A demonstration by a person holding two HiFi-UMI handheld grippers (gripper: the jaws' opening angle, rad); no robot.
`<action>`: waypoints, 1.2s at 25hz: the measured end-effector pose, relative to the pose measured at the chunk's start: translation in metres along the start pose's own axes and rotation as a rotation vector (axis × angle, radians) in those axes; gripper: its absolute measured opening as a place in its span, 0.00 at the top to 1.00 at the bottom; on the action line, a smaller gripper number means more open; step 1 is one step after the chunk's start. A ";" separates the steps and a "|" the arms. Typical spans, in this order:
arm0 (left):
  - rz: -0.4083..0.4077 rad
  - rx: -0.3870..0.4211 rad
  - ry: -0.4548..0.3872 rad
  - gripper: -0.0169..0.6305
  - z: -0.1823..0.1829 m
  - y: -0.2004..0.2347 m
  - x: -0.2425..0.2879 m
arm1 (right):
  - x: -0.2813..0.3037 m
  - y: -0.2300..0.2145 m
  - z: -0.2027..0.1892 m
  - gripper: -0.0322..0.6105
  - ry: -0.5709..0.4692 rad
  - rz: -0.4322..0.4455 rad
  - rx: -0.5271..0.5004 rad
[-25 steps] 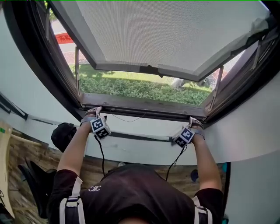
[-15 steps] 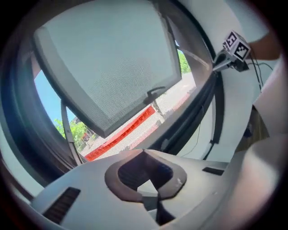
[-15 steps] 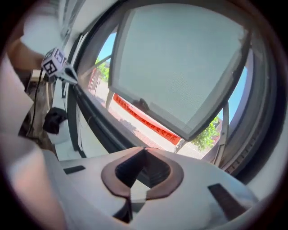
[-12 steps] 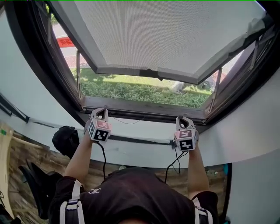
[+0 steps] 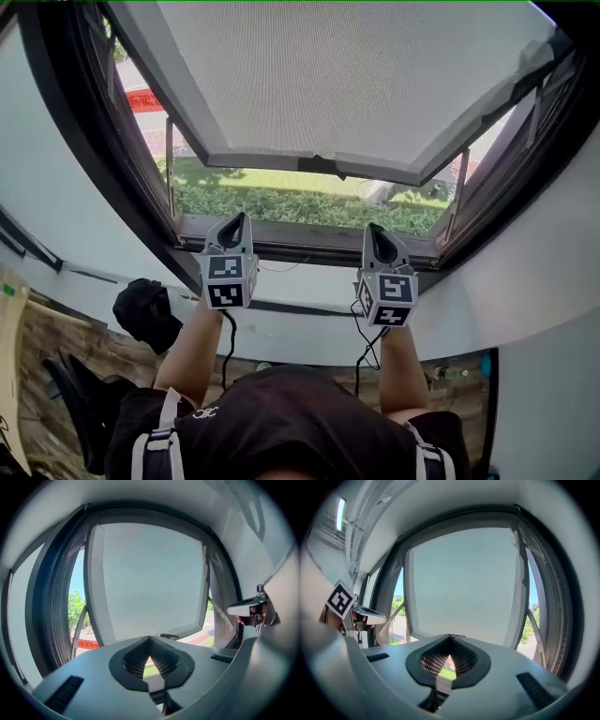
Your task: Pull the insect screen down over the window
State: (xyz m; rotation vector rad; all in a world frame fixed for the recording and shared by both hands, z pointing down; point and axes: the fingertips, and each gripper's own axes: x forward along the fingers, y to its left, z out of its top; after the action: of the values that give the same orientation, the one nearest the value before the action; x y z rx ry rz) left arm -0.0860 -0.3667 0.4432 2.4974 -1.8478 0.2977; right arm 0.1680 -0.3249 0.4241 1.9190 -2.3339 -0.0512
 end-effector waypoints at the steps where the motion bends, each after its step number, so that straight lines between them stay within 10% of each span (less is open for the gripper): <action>1: -0.012 -0.009 -0.016 0.95 0.009 -0.007 -0.003 | -0.002 0.004 0.009 0.94 -0.028 0.001 0.016; 30: -0.094 -0.012 -0.123 0.95 0.046 -0.043 -0.014 | -0.003 0.022 0.047 0.95 -0.146 -0.021 0.052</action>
State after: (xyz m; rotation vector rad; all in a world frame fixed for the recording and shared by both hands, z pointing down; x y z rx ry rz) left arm -0.0424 -0.3465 0.3995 2.6399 -1.7581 0.1330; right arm 0.1413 -0.3203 0.3791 2.0285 -2.4295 -0.1385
